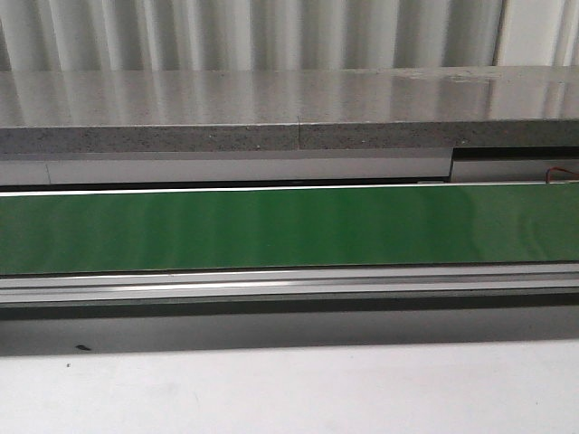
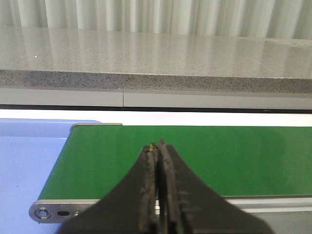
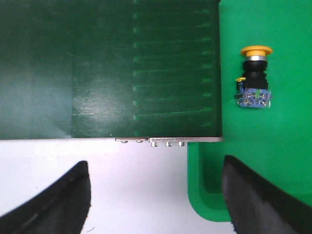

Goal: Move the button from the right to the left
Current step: 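Lower the right gripper and close it around the button's black body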

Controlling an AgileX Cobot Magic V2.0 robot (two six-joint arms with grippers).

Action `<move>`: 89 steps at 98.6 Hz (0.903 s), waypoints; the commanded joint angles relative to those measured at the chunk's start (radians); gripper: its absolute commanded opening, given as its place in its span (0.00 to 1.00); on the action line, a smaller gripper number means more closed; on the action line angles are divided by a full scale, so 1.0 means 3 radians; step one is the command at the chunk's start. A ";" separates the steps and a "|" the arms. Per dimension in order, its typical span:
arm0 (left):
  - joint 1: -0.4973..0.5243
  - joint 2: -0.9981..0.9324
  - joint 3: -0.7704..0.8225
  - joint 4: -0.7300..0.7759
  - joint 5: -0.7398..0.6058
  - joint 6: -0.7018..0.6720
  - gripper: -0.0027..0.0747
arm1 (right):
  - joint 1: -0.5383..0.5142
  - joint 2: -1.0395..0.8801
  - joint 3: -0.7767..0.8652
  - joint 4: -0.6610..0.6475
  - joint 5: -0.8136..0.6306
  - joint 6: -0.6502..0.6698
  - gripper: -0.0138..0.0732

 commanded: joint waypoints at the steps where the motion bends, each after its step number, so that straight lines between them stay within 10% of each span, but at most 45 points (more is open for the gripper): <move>1: 0.0005 -0.0105 0.0134 -0.0037 -0.0256 -0.0039 0.01 | -0.0115 0.0041 -0.0210 -0.0040 -0.0049 0.0015 0.82; 42: 0.0005 -0.0105 0.0134 -0.0037 -0.0256 -0.0039 0.01 | -0.1348 0.0782 -0.0460 -0.0041 -0.0282 0.0010 0.82; 89: 0.0005 -0.0105 0.0134 -0.0037 -0.0256 -0.0039 0.01 | -0.1479 0.1916 -0.0853 0.0268 -0.0394 -0.0637 0.82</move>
